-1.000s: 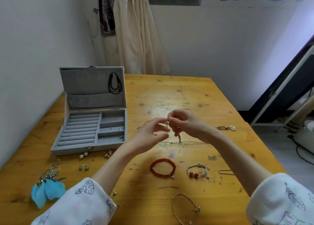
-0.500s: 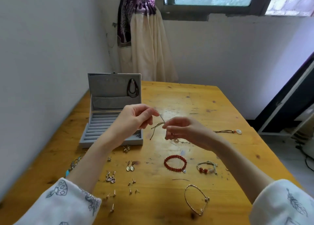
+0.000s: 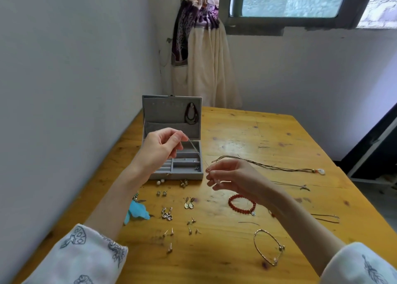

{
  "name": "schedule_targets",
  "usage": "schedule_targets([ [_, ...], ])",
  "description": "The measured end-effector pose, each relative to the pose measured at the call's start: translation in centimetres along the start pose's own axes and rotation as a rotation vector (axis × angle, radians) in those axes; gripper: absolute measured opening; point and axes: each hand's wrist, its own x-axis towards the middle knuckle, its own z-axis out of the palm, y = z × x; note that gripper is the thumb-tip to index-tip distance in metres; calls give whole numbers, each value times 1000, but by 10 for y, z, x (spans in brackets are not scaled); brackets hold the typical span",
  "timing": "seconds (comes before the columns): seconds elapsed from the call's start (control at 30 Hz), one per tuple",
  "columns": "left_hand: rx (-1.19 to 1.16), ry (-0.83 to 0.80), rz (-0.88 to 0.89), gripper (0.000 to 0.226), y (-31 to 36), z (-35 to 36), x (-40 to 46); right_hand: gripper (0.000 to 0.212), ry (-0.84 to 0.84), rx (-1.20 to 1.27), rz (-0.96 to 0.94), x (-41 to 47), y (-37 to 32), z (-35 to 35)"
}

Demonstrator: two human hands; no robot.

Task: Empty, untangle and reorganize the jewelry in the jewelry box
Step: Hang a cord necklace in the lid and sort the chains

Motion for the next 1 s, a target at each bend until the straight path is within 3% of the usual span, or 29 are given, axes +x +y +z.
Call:
schedule_targets([
  [0.13,108,-16,1,17,-9,-3,-5,5,-169,-87,97,0,0,11],
  [0.3,167,4,-65,15,-25,3,-15,10,-285,127,69,-1,-7,17],
  [0.47,255,-43,-88,19,-38,16,-30,11,-177,492,28,2,-10,13],
  [0.6,406,-197,-1,22,-32,25,-36,22,3,641,26,7,-10,8],
  [0.8,516,-337,154,22,-12,28,-37,25,244,395,38,12,-10,6],
  [1.0,575,-304,278,21,8,13,-17,19,240,221,45,25,-9,9],
])
